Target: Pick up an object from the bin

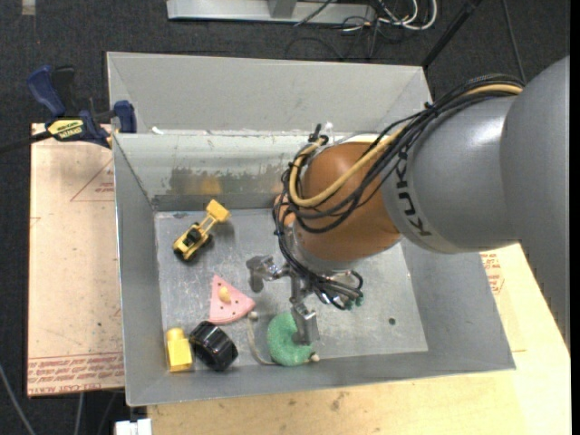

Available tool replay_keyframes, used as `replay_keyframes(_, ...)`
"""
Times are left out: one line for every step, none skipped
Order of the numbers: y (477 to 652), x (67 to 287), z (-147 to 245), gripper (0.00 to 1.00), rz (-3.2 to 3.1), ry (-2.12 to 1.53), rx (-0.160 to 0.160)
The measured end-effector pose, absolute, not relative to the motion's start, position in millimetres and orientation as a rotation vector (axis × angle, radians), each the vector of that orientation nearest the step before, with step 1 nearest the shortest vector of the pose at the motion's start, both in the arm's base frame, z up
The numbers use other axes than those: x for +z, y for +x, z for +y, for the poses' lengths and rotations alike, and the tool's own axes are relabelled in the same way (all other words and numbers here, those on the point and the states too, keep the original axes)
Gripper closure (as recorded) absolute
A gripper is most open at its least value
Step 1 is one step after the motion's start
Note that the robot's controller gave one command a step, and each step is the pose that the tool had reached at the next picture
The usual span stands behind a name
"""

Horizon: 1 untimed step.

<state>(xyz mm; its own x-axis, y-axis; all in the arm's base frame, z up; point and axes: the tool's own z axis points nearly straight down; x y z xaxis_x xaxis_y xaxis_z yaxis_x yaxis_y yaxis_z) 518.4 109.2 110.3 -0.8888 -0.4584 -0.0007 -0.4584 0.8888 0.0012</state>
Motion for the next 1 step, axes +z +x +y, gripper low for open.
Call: replay_keyframes(532.2,144.9,105.6,0.00,3.042,-0.747,0.001)
